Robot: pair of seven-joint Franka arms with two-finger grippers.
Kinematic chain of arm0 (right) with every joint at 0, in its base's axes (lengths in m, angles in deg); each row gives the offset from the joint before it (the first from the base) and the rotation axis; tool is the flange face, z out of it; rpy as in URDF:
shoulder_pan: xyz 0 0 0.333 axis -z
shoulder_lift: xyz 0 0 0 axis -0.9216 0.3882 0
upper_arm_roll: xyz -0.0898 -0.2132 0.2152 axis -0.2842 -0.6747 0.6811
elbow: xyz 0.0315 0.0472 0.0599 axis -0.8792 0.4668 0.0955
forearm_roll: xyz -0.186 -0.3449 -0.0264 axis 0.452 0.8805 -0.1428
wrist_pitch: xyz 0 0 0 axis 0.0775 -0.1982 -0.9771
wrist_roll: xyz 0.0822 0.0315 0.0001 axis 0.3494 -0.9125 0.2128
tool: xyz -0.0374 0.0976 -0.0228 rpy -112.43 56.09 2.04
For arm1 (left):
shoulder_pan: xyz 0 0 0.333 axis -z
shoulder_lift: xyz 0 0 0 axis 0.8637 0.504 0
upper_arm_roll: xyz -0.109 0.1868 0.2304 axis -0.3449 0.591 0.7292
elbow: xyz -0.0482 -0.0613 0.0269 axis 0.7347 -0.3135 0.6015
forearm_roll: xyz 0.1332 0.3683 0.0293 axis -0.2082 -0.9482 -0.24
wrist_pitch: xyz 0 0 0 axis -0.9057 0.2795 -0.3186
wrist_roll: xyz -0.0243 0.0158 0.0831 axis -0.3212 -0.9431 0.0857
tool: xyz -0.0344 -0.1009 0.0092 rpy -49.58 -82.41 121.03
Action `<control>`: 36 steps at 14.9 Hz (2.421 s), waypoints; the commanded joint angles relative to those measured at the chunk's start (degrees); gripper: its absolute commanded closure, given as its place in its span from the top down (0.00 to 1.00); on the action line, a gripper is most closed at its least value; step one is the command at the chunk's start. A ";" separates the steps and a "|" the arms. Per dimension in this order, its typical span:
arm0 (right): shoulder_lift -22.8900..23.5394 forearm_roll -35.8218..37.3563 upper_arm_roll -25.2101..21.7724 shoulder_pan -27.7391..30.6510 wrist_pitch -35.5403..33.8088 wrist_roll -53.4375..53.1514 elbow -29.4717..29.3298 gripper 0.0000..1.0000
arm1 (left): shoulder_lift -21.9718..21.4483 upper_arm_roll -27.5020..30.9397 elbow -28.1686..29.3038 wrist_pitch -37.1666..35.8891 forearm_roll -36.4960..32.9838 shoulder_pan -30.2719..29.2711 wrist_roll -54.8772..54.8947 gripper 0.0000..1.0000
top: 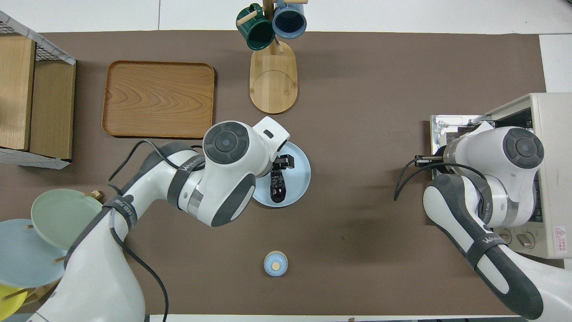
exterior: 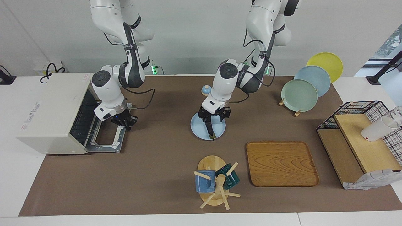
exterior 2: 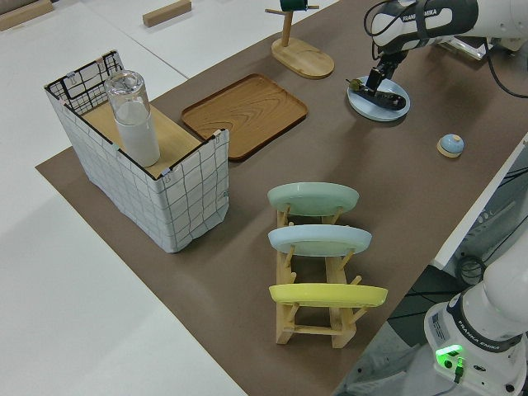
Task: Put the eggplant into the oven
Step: 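Lower the eggplant onto the blue plate while the right gripper opens the oven, then release the eggplant and withdraw the left gripper while the right gripper approaches the plate, then grasp the rim of the blue plate with the right gripper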
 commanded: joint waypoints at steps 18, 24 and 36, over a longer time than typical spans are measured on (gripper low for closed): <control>24.65 1.46 -0.13 -39.74 -18.40 -37.51 -49.97 0.21 | -14.46 0.03 -12.86 -34.78 -3.44 -26.51 23.96 1.00; 21.85 4.11 0.05 -42.05 -3.54 -35.33 -35.23 0.21 | -19.40 0.03 -7.65 -34.08 -3.44 -27.13 24.49 1.00; 18.77 4.90 0.14 -44.51 3.85 -31.80 -24.23 0.31 | -21.86 0.03 -8.45 -36.01 -3.35 -27.05 24.14 1.00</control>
